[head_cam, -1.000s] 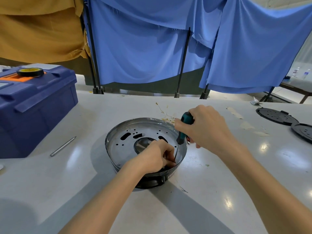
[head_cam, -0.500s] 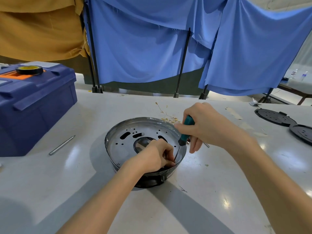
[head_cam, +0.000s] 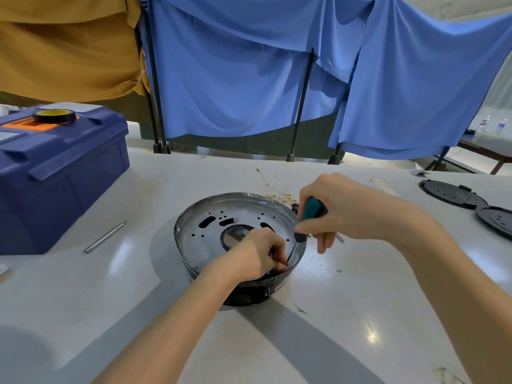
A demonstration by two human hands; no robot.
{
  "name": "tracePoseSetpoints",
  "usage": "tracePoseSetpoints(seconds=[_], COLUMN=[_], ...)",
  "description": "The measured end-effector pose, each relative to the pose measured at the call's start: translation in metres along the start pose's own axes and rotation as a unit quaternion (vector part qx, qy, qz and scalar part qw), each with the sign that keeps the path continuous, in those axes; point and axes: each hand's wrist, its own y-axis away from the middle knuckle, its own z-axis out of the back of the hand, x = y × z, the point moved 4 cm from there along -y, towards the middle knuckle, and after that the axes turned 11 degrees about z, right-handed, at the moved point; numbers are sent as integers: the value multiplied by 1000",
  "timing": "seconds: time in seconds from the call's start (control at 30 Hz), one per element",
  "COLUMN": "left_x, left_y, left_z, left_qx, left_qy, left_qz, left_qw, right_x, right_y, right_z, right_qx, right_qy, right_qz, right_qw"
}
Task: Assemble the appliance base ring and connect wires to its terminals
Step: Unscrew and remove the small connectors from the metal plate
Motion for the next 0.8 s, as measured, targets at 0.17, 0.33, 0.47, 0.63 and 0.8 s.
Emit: tracePoseSetpoints(seconds=[0.17, 0.33, 0.47, 0.63, 0.8], left_x=[-2, -3, -3, 1, -1], left_y=[2, 1, 1, -2, 2], left_z=[2, 1, 0, -1, -1], left_qx=[10, 12, 9, 13, 11], left_qy=[6, -2, -1, 18, 94], left_qz=[-4, 8, 6, -8, -34], left_qw=[1000, 1000, 1000, 1000, 995], right_x=[-5, -3, -5, -8, 3], right_y=[-9, -8, -4, -6, -17], right_z=[-4, 2, 7, -7, -11], right_qx=[-90, -19, 29, -45, -187], right_qy=[76, 105, -29, -40, 96], right_qz=[-89, -47, -3, -69, -64], right_qw=[989, 993, 999, 996, 976])
